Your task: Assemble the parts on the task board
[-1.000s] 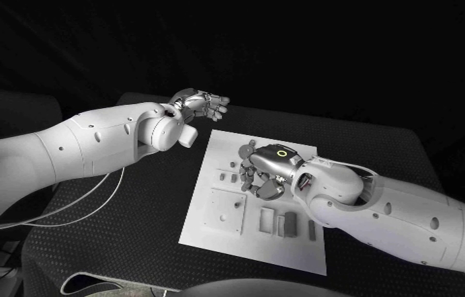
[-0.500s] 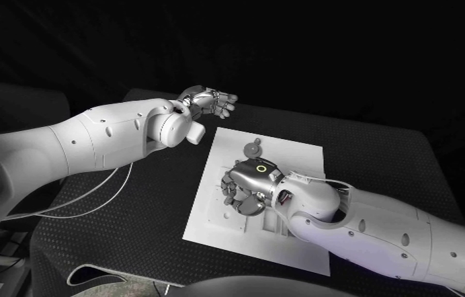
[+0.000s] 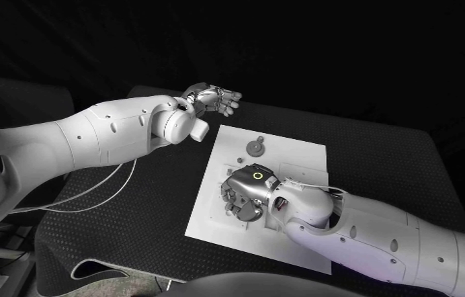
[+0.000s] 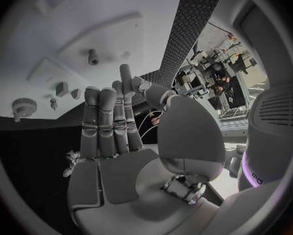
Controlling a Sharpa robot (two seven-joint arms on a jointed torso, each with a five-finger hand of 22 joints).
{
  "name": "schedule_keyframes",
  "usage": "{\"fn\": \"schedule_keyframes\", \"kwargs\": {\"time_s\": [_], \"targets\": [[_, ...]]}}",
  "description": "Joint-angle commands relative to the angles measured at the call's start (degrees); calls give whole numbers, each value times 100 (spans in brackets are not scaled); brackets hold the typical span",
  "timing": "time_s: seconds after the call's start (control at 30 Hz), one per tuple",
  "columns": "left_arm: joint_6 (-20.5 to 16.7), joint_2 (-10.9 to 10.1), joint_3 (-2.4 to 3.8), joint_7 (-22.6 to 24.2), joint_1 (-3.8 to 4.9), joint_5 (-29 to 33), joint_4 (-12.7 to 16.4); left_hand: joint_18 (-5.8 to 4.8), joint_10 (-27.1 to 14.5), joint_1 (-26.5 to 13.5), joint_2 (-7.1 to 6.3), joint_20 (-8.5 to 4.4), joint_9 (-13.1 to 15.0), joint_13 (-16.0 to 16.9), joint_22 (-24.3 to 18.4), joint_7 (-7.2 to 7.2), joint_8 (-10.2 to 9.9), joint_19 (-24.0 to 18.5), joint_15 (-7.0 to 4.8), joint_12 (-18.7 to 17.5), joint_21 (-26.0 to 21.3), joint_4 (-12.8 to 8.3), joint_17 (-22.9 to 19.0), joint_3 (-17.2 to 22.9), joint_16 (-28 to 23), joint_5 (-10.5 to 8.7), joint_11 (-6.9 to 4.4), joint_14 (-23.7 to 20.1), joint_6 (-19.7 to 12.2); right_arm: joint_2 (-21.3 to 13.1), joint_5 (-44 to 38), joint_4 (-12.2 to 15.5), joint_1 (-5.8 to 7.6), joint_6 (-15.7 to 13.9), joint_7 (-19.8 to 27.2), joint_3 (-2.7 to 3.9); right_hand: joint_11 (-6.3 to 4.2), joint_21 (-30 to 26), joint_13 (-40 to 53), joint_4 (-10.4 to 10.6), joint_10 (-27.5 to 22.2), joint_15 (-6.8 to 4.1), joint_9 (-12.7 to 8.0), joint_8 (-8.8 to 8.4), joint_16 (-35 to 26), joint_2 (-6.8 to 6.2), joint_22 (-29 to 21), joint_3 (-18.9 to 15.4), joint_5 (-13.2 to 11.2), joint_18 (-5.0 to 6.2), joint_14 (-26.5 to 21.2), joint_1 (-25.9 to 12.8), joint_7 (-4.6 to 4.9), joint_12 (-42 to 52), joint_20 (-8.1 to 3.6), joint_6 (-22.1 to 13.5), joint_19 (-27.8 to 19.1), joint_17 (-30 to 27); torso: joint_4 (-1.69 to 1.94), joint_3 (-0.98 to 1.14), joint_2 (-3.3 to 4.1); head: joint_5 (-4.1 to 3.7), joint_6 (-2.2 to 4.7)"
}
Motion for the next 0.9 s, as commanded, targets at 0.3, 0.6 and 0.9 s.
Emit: {"fn": "schedule_keyframes", "kwargs": {"time_s": [0.3, 0.6, 0.9], "targets": [[84, 20, 3, 33, 7, 27, 8, 91, -17, -47, 2, -1, -10, -6, 10, -7, 27, 13, 5, 17, -37, 34, 12, -5, -43, -23, -3, 46, -25, 66, -133, -86, -60, 148, 40, -24, 10, 32, 12, -12, 35, -44, 8, 18, 25, 30, 101, 18, 16, 88, -10, 100, 4, 6, -27, 48, 30, -7, 0, -2, 0, 7, -17], [89, 20, 4, 32, 7, 27, 12, 91, -17, -45, 1, -1, -11, -6, 13, -7, 29, 13, 6, 18, -40, 35, 17, -3, -46, -23, -3, 47, -26, 78, -154, -155, -96, 155, 37, -44, 10, 36, 14, -20, 35, -44, 12, 16, 27, 34, 103, 21, 16, 88, -10, 97, 5, 2, -28, 47, 27, -10, -4, -1, 0, 30, -32], [93, 16, 4, 29, 7, 27, 13, 91, -18, -45, 1, 0, -14, -6, 16, -7, 32, 13, 6, 18, -42, 37, 22, -2, -50, -22, -2, 47, -29, 86, -157, -187, -104, 195, 32, -60, 11, 40, 17, -27, 36, -43, 15, 14, 29, 36, 104, 22, 16, 88, -10, 93, 5, -1, -28, 47, 25, -12, -5, 0, 0, 34, -44]]}}
